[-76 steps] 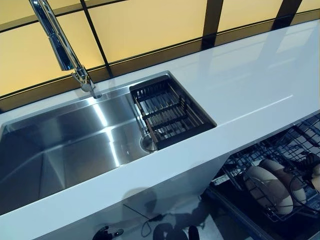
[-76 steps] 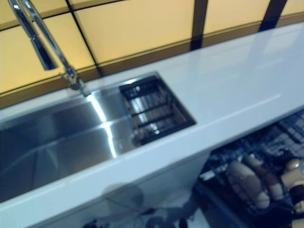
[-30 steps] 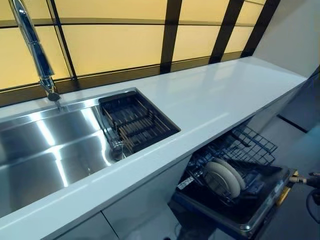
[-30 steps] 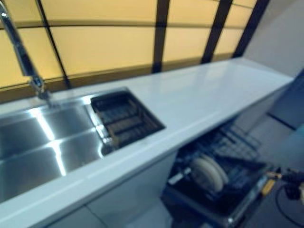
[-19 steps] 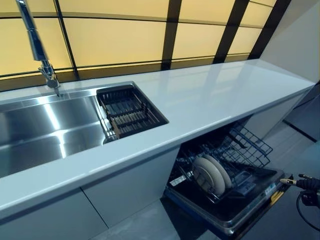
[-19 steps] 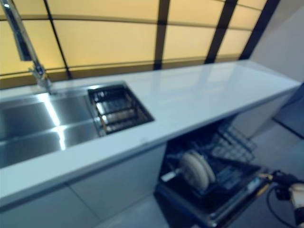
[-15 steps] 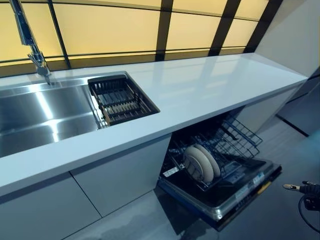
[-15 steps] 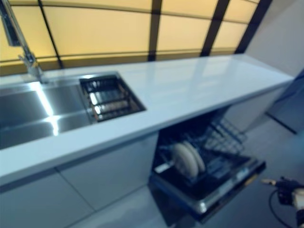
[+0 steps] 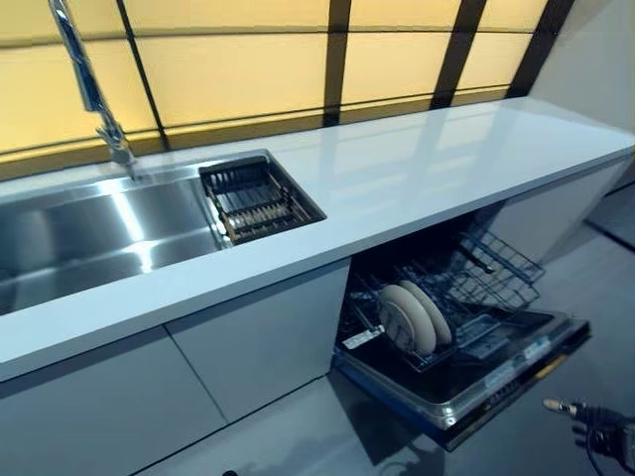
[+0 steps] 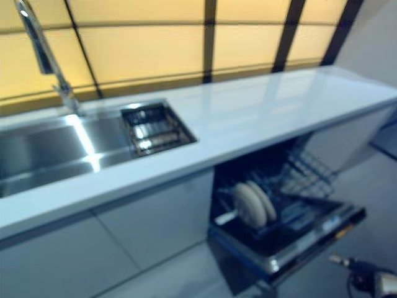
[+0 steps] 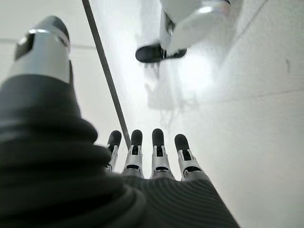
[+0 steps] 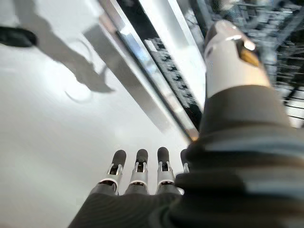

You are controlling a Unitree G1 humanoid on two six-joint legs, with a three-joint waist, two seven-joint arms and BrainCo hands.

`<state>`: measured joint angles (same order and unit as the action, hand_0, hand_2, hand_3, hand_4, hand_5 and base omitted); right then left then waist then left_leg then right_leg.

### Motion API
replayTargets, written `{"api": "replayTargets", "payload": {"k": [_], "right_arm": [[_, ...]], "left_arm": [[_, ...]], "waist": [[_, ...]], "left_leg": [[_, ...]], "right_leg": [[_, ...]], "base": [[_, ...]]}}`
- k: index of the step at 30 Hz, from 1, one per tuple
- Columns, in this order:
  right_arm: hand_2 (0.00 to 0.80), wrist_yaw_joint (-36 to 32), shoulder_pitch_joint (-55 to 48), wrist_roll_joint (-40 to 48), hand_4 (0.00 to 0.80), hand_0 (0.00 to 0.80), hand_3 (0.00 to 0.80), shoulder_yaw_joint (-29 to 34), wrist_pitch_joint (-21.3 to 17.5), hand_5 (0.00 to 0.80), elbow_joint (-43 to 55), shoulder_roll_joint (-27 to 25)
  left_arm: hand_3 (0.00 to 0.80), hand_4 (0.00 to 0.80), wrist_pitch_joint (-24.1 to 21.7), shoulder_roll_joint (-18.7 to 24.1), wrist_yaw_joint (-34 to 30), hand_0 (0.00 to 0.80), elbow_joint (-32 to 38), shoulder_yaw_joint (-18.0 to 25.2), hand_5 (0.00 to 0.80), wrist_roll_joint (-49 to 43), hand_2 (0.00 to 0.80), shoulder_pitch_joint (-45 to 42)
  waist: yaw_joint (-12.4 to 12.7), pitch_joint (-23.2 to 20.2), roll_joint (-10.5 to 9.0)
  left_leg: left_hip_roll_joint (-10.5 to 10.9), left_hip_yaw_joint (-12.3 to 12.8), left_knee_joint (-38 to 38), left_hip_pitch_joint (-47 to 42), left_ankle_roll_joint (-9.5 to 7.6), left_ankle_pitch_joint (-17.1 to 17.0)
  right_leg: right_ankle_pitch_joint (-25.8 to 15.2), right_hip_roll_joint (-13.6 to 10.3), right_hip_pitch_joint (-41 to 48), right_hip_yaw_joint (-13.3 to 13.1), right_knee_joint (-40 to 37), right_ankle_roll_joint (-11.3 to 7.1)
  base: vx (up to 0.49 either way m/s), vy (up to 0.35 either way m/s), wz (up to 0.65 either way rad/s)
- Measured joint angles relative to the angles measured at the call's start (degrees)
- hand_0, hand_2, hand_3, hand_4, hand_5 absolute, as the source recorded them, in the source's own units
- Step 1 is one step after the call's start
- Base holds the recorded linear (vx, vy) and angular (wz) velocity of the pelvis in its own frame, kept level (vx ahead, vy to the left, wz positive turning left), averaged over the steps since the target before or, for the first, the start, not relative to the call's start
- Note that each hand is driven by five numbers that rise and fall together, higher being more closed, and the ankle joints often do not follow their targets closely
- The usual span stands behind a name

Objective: Take plates into dishwasher

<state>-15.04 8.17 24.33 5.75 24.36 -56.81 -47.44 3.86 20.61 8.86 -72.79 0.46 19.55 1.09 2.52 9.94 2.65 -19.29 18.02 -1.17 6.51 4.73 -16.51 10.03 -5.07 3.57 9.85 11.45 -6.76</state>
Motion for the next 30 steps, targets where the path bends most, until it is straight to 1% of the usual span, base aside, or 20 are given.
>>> {"api": "replayTargets", "payload": {"k": [1,2,3,4,5,6,7,8,10,11,12,13,14,15,17,18,21,22,23,30], "right_arm": [[0.000,-0.6,-0.6,1.2,0.000,0.000,0.000,0.1,0.1,0.000,-1.4,1.6],[0.000,-0.8,-0.5,1.6,0.000,0.000,0.000,0.1,0.1,0.000,-2.0,2.6],[0.000,-1.0,-0.4,2.3,0.000,0.000,0.000,0.2,0.0,0.000,-1.9,3.9],[0.000,-1.1,-0.3,2.8,0.000,0.000,0.000,0.2,0.0,0.000,-1.9,4.5],[0.000,-1.6,-0.7,3.4,0.000,0.000,0.000,0.3,0.1,0.000,-2.0,4.7],[0.000,-1.6,-0.6,3.4,0.000,0.000,0.000,0.6,0.1,0.000,-1.9,4.6],[0.000,-1.5,-0.8,3.4,0.000,0.000,0.000,0.7,0.1,0.000,-2.0,4.7],[0.000,-1.3,-1.4,3.5,0.000,0.000,0.000,1.0,0.3,0.000,-2.0,5.5],[0.000,-0.5,-1.6,4.3,0.000,0.000,0.000,2.2,0.4,0.000,-2.2,7.4],[0.000,0.4,-2.6,5.0,0.000,0.000,0.000,3.7,-0.4,0.000,-3.0,9.3],[0.000,0.7,-3.3,5.7,0.000,0.000,0.000,3.8,-0.4,0.000,-3.4,10.2],[0.000,0.8,-4.0,6.7,0.000,0.000,0.000,3.6,-0.4,0.000,-4.0,11.2],[0.000,0.9,-4.5,7.2,0.000,0.000,0.000,3.6,-0.4,0.000,-4.0,11.1],[0.000,1.2,-4.8,7.9,0.000,0.000,0.000,3.6,-0.6,0.000,-4.1,10.9],[0.000,1.8,-4.3,8.8,0.000,0.000,0.000,3.7,-1.5,0.000,-4.3,10.7],[0.000,1.8,-3.9,9.7,0.000,0.000,0.000,3.8,-1.9,0.000,-4.3,10.6],[0.000,2.1,-4.0,10.4,0.000,0.000,0.000,3.8,-2.0,0.000,-4.3,10.3],[0.000,2.4,-4.0,10.8,0.000,0.000,0.000,3.8,-2.0,0.000,-4.4,10.3],[0.000,2.4,-4.2,11.3,0.000,0.000,0.000,3.8,-2.1,0.000,-4.5,10.3],[0.000,1.8,-3.0,13.1,0.000,0.000,0.000,3.6,-4.5,0.000,-4.7,11.3]], "left_arm": [[0.000,0.000,-1.0,0.8,-0.1,0.000,-0.5,0.3,0.000,0.0,0.000,1.1],[0.000,0.000,-1.2,1.2,-0.1,0.000,-0.6,0.3,0.000,0.0,0.000,1.6],[0.000,0.000,-0.7,1.2,-0.3,0.000,-1.6,0.3,0.000,0.1,0.000,0.8],[0.000,0.000,-0.5,1.2,-0.4,0.000,-1.9,0.3,0.000,0.4,0.000,0.4],[0.000,0.000,-0.5,1.0,-0.5,0.000,-2.1,0.3,0.000,0.5,0.000,0.1],[0.000,0.000,-0.8,1.0,-0.5,0.000,-1.7,0.9,0.000,0.4,0.000,0.3],[0.000,0.000,-0.8,1.0,-0.5,0.000,-1.6,1.0,0.000,0.4,0.000,0.6],[0.000,0.000,-0.8,1.1,-0.5,0.000,-1.4,1.0,0.000,0.4,0.000,1.7],[0.000,0.000,-0.9,1.1,-0.5,0.000,-0.2,0.5,0.000,0.4,0.000,3.0],[0.000,0.000,-0.9,1.1,-0.5,0.000,-0.2,-1.6,0.000,0.2,0.000,4.3],[0.000,0.000,-0.9,1.1,-0.6,0.000,-0.3,-2.3,0.000,0.2,0.000,4.8],[0.000,0.000,-1.0,1.2,-0.6,0.000,-0.1,-2.9,0.000,0.2,0.000,5.2],[0.000,0.000,-1.0,1.2,-0.6,0.000,0.1,-3.3,0.000,0.3,0.000,5.6],[0.000,0.000,-1.2,1.4,-0.6,0.000,0.2,-3.8,0.000,0.5,0.000,5.5],[0.000,0.000,-1.2,1.6,-0.6,0.000,0.3,-3.8,0.000,0.5,0.000,4.1],[0.000,0.000,-1.7,1.3,-0.6,0.000,0.1,-3.7,0.000,0.5,0.000,2.4],[0.000,0.000,-1.9,0.9,-0.7,0.000,-0.2,-3.7,0.000,0.8,0.000,0.2],[0.000,0.000,-1.9,0.7,-0.8,0.000,-0.2,-3.6,0.000,1.6,0.000,-0.3],[0.000,0.000,-1.9,0.5,-1.1,0.000,-0.2,-3.6,0.000,1.7,0.000,-0.4],[0.000,0.000,-2.9,0.1,-2.3,0.000,0.0,-3.7,0.000,2.6,0.000,1.5]], "waist": [[-0.3,1.1,-2.13],[0.4,1.2,-3.67],[0.9,0.6,-6.53],[1.0,0.1,-8.23],[0.8,-1.0,-9.63],[-0.3,-1.3,-9.13],[-1.0,-1.5,-8.82],[-2.9,-2.1,-7.85],[-3.4,-2.5,-7.12],[-3.8,-2.8,-7.68],[-4.5,-2.9,-7.77],[-5.4,-3.3,-8.27],[-6.2,-3.2,-7.83],[-6.3,-3.3,-6.93],[-5.8,-2.9,-5.55],[-5.7,-2.3,-3.97],[-5.5,-2.2,-1.30],[-5.3,-2.1,-0.63],[-4.8,-2.2,0.19],[-4.7,-0.5,0.11]], "left_leg": [[1.1,-2.3,0.0,1.1,1.21,-6.0],[1.9,-4.2,-0.1,1.3,0.32,-9.2],[4.4,-5.9,-4.4,1.6,1.71,-7.6],[6.9,-7.4,-10.1,2.2,4.26,-1.7],[10.8,-7.8,-15.6,1.3,3.24,6.2],[13.1,-7.3,-14.1,-1.5,0.94,11.1],[13.9,-6.6,-11.1,-3.1,-0.27,12.1],[13.7,-4.7,-4.1,-5.5,-0.98,11.8],[13.0,-4.6,2.6,-7.4,-0.89,11.8],[13.5,-6.9,3.2,-6.6,0.00,11.0],[13.9,-8.3,3.2,-6.1,-0.42,10.9],[14.5,-10.6,4.2,-5.5,-0.96,10.2],[14.5,-11.9,4.5,-5.0,-1.06,9.5],[14.2,-12.7,5.2,-4.1,-0.77,8.7],[13.6,-12.5,5.9,-3.7,-0.62,8.4],[13.3,-12.6,6.0,-3.6,-0.53,8.3],[13.0,-12.7,5.9,-2.3,-0.51,8.3],[12.9,-13.5,5.7,-1.9,-0.47,8.1],[12.5,-13.7,5.4,-1.9,0.49,7.1],[12.4,-13.9,5.0,-1.8,0.78,6.8]], "right_leg": [[2.0,-0.6,-0.8,0.1,2.1,2.02],[2.3,-1.9,-1.1,-0.3,2.3,2.76],[1.3,-4.2,-0.8,0.1,1.3,3.09],[0.8,-6.0,-0.6,0.1,0.8,2.66],[-1.5,-7.3,0.5,0.3,-2.2,1.65],[-3.6,-6.6,2.7,1.5,-5.5,1.48],[-4.0,-6.2,2.9,2.0,-6.2,1.44],[-4.0,-4.8,2.5,3.4,-6.4,1.37],[-4.2,-2.5,1.7,3.6,-6.8,1.35],[-3.8,-2.3,1.3,1.4,-6.0,1.25],[-2.9,-2.3,0.8,-0.6,-5.6,1.41],[-1.3,-1.6,0.4,-4.4,-4.8,1.63],[-0.9,-0.3,0.0,-6.4,-4.3,2.26],[-1.0,0.7,-1.2,-6.4,-3.7,2.80],[-1.6,1.2,-2.1,-6.3,-3.9,3.47],[-2.3,1.7,-2.1,-6.3,-4.4,3.41],[-2.9,2.1,-3.4,-6.3,-4.6,3.81],[-3.0,2.5,-3.8,-6.3,-4.5,3.92],[-3.0,2.9,-3.8,-6.2,-4.5,4.00],[-2.8,2.9,-3.8,-5.5,-4.4,3.95]], "base": [[-0.218,-0.136,0.68],[-0.161,-0.096,0.22],[-0.110,-0.065,-0.26],[-0.088,-0.014,-0.27],[-0.051,0.047,-0.02],[-0.055,0.070,0.16],[-0.040,0.050,0.61],[-0.021,0.024,0.59],[-0.032,-0.049,0.49],[-0.057,-0.083,0.59],[-0.111,-0.085,0.93],[-0.143,-0.084,0.88],[-0.165,-0.093,0.92],[-0.154,-0.086,0.44],[-0.133,-0.057,0.04],[-0.097,-0.021,-0.06],[-0.099,-0.021,-0.06],[-0.103,-0.026,-0.13],[-0.089,-0.022,-0.12],[-0.091,-0.023,-0.01]]}}
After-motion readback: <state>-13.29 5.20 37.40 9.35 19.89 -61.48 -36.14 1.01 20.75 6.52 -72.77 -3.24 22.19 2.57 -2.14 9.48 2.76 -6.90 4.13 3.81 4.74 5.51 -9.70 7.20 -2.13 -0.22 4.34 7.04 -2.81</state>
